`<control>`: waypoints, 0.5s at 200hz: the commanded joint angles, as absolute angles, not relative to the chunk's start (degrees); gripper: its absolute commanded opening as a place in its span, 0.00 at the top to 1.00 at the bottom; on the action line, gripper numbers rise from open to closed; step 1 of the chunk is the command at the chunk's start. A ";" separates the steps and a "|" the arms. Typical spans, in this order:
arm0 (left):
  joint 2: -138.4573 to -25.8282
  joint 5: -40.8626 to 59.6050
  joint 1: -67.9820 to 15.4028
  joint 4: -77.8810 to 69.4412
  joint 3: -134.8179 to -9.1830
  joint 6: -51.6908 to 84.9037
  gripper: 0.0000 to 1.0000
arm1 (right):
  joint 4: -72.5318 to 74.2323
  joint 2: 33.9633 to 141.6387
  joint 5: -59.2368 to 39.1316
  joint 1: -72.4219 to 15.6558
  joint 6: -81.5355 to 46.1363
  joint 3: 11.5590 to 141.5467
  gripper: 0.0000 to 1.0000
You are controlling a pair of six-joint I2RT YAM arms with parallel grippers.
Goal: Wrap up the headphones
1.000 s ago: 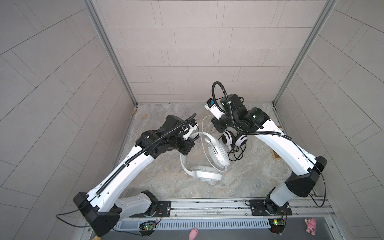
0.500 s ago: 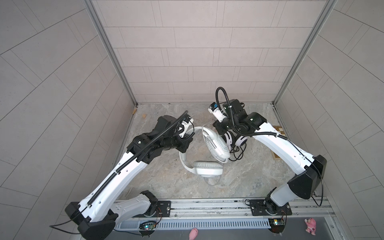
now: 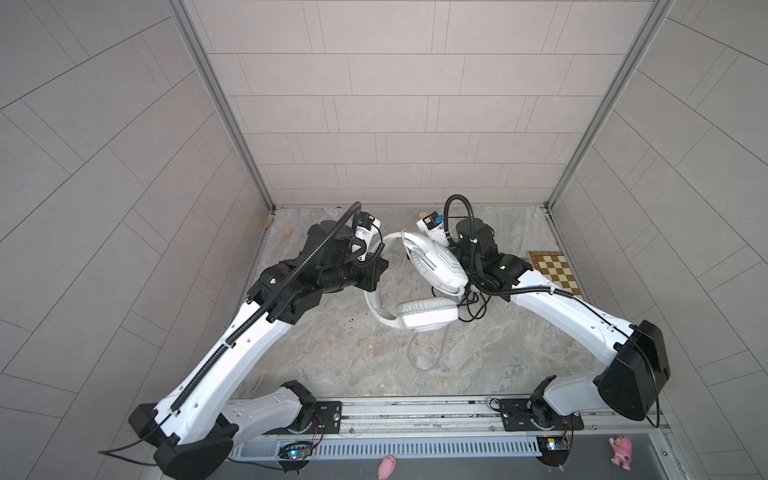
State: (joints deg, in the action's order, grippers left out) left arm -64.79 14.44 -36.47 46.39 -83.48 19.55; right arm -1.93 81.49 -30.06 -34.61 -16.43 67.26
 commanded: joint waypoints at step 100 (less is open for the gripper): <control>-69.87 8.99 -34.10 49.36 -103.12 22.99 1.00 | 32.27 93.21 -33.40 -37.27 -37.37 53.09 0.91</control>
State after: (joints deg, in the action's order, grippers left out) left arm -69.30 10.26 -35.51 50.13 -99.59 22.24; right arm 25.96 93.58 -33.06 -36.82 -34.41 54.35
